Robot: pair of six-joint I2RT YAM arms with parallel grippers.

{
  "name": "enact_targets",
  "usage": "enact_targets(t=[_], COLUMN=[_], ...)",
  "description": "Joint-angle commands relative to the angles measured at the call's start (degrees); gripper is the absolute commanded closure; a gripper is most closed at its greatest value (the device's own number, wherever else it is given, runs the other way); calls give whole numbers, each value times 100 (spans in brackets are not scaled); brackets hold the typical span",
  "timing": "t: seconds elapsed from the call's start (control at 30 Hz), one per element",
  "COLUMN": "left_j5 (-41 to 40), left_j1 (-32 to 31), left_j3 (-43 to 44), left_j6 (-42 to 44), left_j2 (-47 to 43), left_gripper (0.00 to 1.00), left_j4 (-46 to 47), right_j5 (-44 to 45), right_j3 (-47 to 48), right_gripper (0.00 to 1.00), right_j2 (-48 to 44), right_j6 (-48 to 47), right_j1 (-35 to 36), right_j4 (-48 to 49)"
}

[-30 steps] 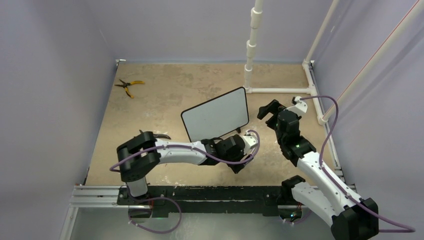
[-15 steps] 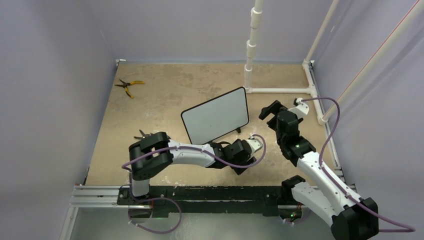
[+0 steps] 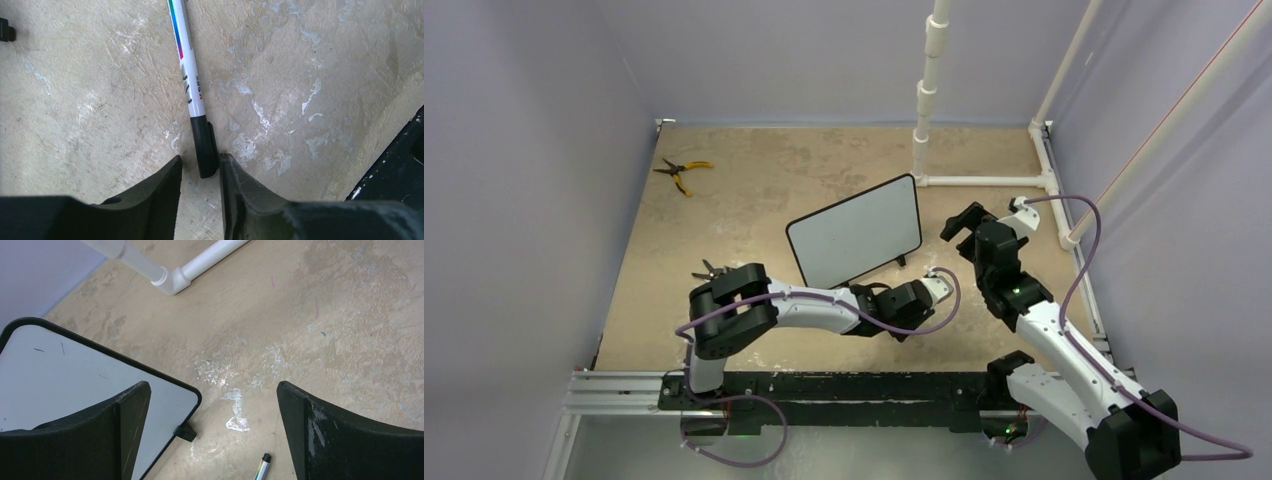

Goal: Write a sentence on the whiteboard
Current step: Open the whiteboard marker at the center of the board.

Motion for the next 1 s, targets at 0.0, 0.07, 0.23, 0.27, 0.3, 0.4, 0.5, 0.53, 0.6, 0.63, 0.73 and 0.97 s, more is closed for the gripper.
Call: enact_targets(t=[0.0, 0.07, 0.23, 0.27, 0.3, 0.4, 0.5, 0.53, 0.6, 0.63, 0.73, 0.97], left_j5=[-70, -14, -227, -309, -344, -381, -53, 54, 217, 334, 855, 2033], left_j1=[13, 11, 18, 32, 43, 76, 176, 193, 228, 268, 572, 1091], left_j3=[126, 104, -59, -142, -234, -505, -535, -500, -478, -484, -585, -722], left_j6=[21, 59, 3, -13, -10, 91, 184, 245, 334, 349, 358, 841], left_j2=[92, 97, -131, -263, -409, -981, -1500, -1624, -1899, -2009, -2263, -2863], left_gripper=[72, 82, 100, 100, 100, 100, 100, 100, 100, 100, 100, 100], left_j4=[6, 56, 153, 209, 298, 426, 172, 9, -275, -389, -563, -767], right_j5=[56, 56, -224, -365, -605, -1335, -1695, -1777, -2012, -2262, -3080, -5092], right_j3=[18, 24, 31, 27, 22, 129, 406, 481, 578, 591, 561, 629], right_gripper=[1, 1, 1, 1, 1, 1, 2, 1, 1, 1, 1, 1], right_j2=[9, 1, -57, -87, -114, -146, -43, 9, 66, 46, -107, -106], right_j6=[66, 66, -211, -328, -515, -909, -1164, -1198, -1229, -1253, -1296, -1502], right_j1=[-13, -19, -21, -12, -19, -12, -31, -44, -111, -161, -294, -534], right_j4=[128, 107, 136, 167, 248, 243, -346, -529, -784, -806, -707, -710])
